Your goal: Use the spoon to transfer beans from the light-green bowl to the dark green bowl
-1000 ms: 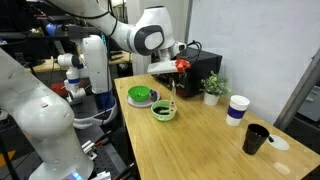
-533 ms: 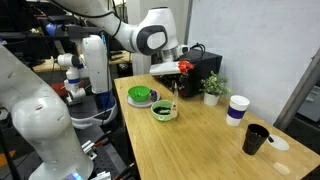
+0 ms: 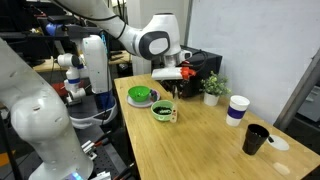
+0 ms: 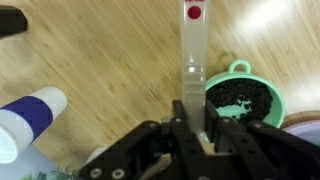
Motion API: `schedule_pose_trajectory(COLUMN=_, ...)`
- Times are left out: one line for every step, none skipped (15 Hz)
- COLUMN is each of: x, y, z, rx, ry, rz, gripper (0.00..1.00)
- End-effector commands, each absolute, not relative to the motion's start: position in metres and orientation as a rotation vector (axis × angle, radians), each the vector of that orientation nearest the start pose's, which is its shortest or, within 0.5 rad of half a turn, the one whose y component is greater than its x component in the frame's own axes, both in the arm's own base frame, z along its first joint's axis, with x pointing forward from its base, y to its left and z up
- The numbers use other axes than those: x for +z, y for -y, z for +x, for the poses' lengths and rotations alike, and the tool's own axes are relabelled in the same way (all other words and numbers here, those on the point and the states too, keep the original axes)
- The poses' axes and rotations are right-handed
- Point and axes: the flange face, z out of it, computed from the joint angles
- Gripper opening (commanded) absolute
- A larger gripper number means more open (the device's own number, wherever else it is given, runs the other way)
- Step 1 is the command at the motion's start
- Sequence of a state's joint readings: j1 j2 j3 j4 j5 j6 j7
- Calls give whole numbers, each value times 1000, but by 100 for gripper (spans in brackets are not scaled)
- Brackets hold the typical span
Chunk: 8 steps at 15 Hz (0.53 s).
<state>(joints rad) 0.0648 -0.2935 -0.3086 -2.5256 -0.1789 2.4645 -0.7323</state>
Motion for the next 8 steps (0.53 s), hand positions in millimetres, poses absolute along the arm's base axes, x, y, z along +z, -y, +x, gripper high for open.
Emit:
schedule_pose_trajectory(x=373, y=136, z=448, rx=-270, ry=965, rz=-3068, gripper=6)
schedule_pose_trajectory(x=366, y=143, z=448, rx=-268, ry=953, rz=-3053, gripper=6)
schedule_pose_trajectory(x=359, y=151, z=448, rx=-258, ry=933, rz=-3044, gripper=6)
schedule_pose_trajectory(x=354, y=158, z=448, rx=-254, ry=913, rz=-3037, gripper=6)
schedule_pose_trajectory(x=348, y=167, z=447, rx=-247, ry=887, rz=-3028, gripper=6)
schedule_pose_trajectory(x=342, y=174, z=447, rx=-238, ry=863, rz=-3022, gripper=6)
schedule_pose_trajectory(x=337, y=180, z=447, rx=-229, ry=844, rz=-3016, gripper=6)
schedule_pose_trajectory(x=332, y=186, z=448, rx=-217, ry=826, rz=-3016, gripper=6)
